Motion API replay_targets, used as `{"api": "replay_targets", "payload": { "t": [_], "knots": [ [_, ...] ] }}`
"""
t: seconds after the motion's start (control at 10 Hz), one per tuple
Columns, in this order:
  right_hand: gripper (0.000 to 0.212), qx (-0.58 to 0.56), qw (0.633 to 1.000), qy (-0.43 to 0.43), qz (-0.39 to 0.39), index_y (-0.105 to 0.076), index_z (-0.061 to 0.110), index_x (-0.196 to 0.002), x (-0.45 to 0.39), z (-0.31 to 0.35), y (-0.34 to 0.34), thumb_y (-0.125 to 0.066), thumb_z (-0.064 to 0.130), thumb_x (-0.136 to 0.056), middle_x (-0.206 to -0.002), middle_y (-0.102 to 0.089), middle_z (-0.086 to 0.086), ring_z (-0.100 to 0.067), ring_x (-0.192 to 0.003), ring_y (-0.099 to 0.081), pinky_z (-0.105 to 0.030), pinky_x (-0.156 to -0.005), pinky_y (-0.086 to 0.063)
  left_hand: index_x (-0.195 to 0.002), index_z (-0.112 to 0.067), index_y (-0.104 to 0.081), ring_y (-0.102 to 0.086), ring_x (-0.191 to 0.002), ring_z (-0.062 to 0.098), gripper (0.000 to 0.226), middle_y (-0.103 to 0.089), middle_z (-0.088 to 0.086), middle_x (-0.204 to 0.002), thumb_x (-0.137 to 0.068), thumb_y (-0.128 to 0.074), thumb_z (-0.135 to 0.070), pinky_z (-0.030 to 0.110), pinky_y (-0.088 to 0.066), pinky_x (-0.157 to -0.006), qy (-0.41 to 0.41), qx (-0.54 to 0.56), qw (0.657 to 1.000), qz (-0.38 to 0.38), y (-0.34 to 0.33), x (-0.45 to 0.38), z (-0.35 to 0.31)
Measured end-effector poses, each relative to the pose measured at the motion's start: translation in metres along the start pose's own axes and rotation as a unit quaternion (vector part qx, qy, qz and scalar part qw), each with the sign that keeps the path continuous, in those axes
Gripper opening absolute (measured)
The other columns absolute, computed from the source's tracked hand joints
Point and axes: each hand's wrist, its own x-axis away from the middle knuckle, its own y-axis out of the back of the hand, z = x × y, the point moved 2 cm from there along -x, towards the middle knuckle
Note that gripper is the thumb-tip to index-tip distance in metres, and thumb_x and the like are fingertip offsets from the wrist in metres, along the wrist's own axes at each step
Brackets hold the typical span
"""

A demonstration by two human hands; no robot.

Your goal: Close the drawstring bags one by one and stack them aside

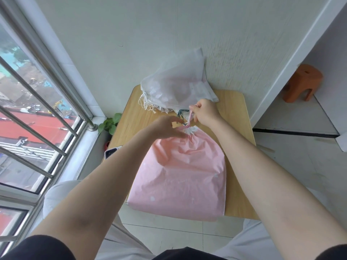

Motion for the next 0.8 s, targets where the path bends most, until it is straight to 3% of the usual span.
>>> {"api": "replay_targets", "payload": {
  "t": [0.1,0.2,0.3,0.4,0.5,0.6,0.7,0.8],
  "knots": [
    [0.036,-0.042,0.999,0.005,-0.026,-0.058,0.003,-0.069,-0.008,0.020,0.004,-0.046,0.023,-0.095,-0.052,-0.066,-0.006,-0.018,-0.051,-0.063,-0.030,-0.060,-0.053,-0.108,-0.017,-0.065,-0.056,-0.092,0.021,0.042,-0.059,0.001,-0.099,-0.080,-0.075,-0.047,0.027,-0.040,-0.074,0.021,-0.094,0.995,0.025,-0.004,-0.016,-0.013],
    [0.017,-0.084,0.992,0.021,-0.089,-0.050,0.007,-0.090,-0.006,0.035,0.009,-0.047,0.021,-0.098,-0.076,-0.070,-0.009,-0.021,-0.058,-0.062,-0.026,-0.053,-0.043,-0.082,-0.004,-0.065,-0.056,-0.077,0.026,0.037,-0.061,0.007,-0.078,-0.086,-0.065,-0.041,0.029,-0.040,-0.063,0.093,-0.017,0.994,-0.062,0.001,-0.028,-0.012],
    [0.028,0.016,0.984,0.120,-0.131,-0.043,0.005,-0.116,-0.005,0.043,0.011,-0.053,0.021,-0.096,-0.108,-0.061,-0.011,-0.024,-0.088,-0.057,-0.031,-0.068,-0.039,-0.064,-0.008,-0.052,-0.056,-0.062,0.029,0.040,-0.053,0.008,-0.059,-0.091,-0.055,-0.037,0.033,-0.048,-0.062,0.199,0.169,0.948,-0.184,0.014,-0.032,0.001],
    [0.044,0.077,0.976,0.162,-0.120,-0.042,0.006,-0.132,-0.003,0.036,0.003,-0.055,0.011,-0.090,-0.134,-0.046,-0.015,-0.033,-0.114,-0.052,-0.039,-0.087,-0.044,-0.082,-0.004,-0.057,-0.058,-0.053,0.025,0.025,-0.056,0.008,-0.059,-0.091,-0.054,-0.028,0.039,-0.060,-0.061,0.266,0.353,0.866,-0.233,0.020,-0.029,0.016],
    [0.050,0.097,0.988,0.112,-0.042,-0.039,0.013,-0.139,-0.002,0.017,-0.011,-0.053,0.012,-0.091,-0.142,-0.041,-0.011,-0.032,-0.121,-0.049,-0.040,-0.095,-0.044,-0.089,-0.001,-0.057,-0.059,-0.051,0.020,0.016,-0.057,0.009,-0.064,-0.089,-0.062,-0.016,0.028,-0.054,-0.044,0.253,0.474,0.811,-0.233,0.016,-0.027,0.023],
    [0.049,0.094,0.993,0.065,0.031,-0.037,0.015,-0.141,0.004,0.006,-0.018,-0.050,0.015,-0.094,-0.143,-0.039,-0.009,-0.031,-0.117,-0.052,-0.035,-0.090,-0.045,-0.099,0.003,-0.059,-0.060,-0.055,0.019,0.028,-0.059,0.009,-0.071,-0.086,-0.071,-0.020,0.026,-0.055,-0.046,0.240,0.491,0.815,-0.193,0.010,-0.020,0.025],
    [0.050,0.084,0.994,0.051,0.038,-0.037,0.016,-0.141,0.008,0.005,-0.019,-0.051,0.017,-0.093,-0.141,-0.040,-0.010,-0.031,-0.114,-0.053,-0.035,-0.089,-0.045,-0.118,0.001,-0.052,-0.060,-0.061,0.019,0.051,-0.060,0.008,-0.085,-0.082,-0.073,-0.028,0.028,-0.050,-0.049,0.267,0.445,0.826,-0.219,0.007,-0.013,0.030],
    [0.044,0.019,0.998,0.061,-0.017,-0.044,0.016,-0.135,0.008,0.020,0.000,-0.053,0.018,-0.092,-0.136,-0.046,-0.007,-0.026,-0.114,-0.054,-0.031,-0.090,-0.043,-0.119,-0.006,-0.039,-0.052,-0.077,0.020,0.056,-0.049,0.001,-0.096,-0.081,-0.069,-0.035,0.030,-0.043,-0.065,0.261,0.343,0.837,-0.338,0.023,0.003,0.020]
  ]
}}
